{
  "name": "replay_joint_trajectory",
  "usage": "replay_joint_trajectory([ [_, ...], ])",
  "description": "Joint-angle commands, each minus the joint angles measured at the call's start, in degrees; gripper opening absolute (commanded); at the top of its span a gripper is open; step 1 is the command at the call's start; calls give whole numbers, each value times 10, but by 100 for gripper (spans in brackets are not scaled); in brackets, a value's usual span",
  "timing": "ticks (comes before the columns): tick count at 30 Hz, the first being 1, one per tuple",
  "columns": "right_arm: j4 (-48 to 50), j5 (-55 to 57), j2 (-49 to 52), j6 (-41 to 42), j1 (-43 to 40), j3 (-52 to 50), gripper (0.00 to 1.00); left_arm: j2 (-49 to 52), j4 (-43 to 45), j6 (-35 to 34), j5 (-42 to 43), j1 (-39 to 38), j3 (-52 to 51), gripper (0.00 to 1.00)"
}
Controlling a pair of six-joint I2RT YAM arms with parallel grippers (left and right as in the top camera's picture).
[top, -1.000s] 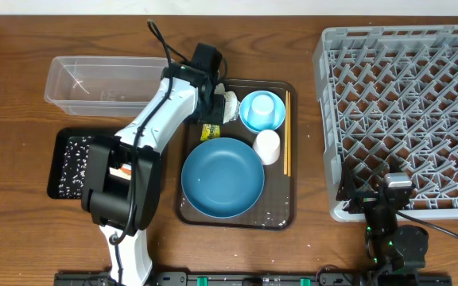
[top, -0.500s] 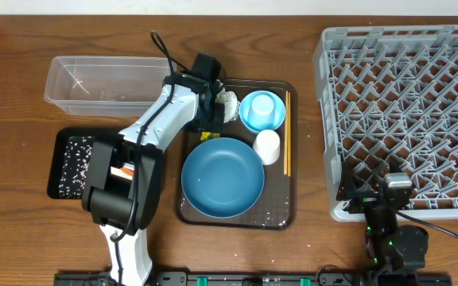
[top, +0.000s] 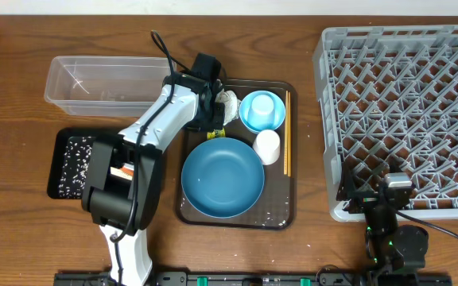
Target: Sort waste into correct bins and load items into the dishwasher rack
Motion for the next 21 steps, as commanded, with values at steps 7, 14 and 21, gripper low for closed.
replay_joint_trajectory([
  [7,-2,0,-2,6,2,-1,99,-101,-7,5,0,0,9,6],
  [14,-2,0,-2,6,2,-1,99,-118,-15,5,0,0,9,6],
  [21,-2,0,-2,6,2,-1,99,-118,-15,5,-1,0,9,6],
])
